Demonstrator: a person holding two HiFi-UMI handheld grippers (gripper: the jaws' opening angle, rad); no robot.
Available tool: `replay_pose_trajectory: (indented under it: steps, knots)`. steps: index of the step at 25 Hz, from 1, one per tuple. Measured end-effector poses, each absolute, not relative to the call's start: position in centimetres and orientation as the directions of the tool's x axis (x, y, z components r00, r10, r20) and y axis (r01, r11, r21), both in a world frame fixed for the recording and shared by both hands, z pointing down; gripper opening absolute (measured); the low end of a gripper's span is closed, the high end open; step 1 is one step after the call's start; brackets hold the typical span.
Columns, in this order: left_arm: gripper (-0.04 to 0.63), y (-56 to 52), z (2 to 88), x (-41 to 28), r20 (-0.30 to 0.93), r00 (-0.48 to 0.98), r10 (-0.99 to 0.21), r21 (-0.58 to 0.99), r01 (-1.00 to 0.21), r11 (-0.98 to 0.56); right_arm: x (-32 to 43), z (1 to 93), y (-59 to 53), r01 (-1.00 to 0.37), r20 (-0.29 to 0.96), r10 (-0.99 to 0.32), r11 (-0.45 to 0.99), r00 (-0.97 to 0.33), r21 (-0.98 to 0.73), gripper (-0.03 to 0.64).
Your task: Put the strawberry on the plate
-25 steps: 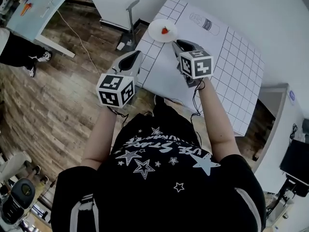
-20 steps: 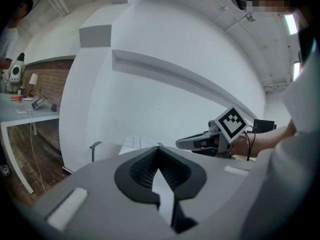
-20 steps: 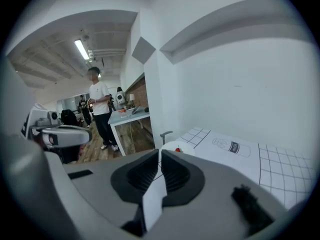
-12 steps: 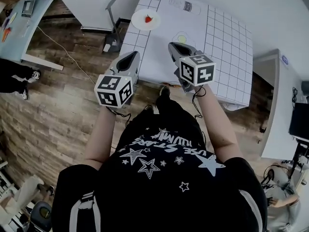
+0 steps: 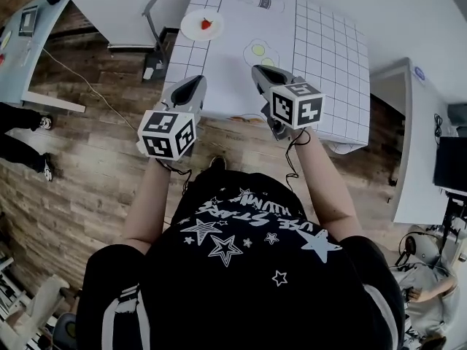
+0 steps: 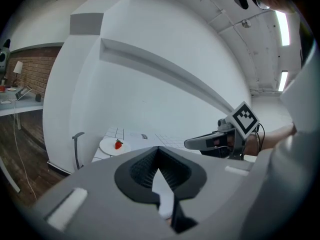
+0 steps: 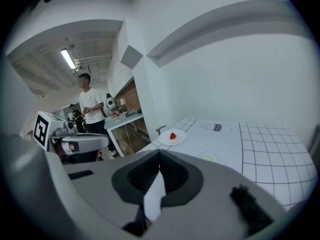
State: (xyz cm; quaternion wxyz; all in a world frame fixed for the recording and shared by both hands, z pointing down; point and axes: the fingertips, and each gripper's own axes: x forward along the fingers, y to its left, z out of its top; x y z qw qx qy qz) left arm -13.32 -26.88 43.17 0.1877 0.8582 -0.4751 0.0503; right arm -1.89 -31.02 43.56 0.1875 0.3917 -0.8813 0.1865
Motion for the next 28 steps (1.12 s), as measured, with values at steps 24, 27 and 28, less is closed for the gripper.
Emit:
replay_pose_trajectory:
  steps: [24,27,28]
  knots:
    - [0.008,-12.0,39.8,0.1,0.257,0.57,-0.781,0.194,-0.822,-0.536,12.9,41.3,-14.6,-0.787,0.402,-0.681,0.573,-0.612,-0.229,0.014]
    - [0.008,-9.3,39.7,1.3,0.248,0.566,-0.786,0.192,-0.824,-0.533,14.0,41.6,-11.8,-0.785,0.401,-0.679,0.575,-0.615,-0.232,0.014]
    - [0.008,-8.4,39.7,1.8,0.245,0.565,-0.788,0.193,-0.825,-0.531,14.5,41.7,-10.8,-0.786,0.402,-0.679,0.572,-0.614,-0.233,0.014]
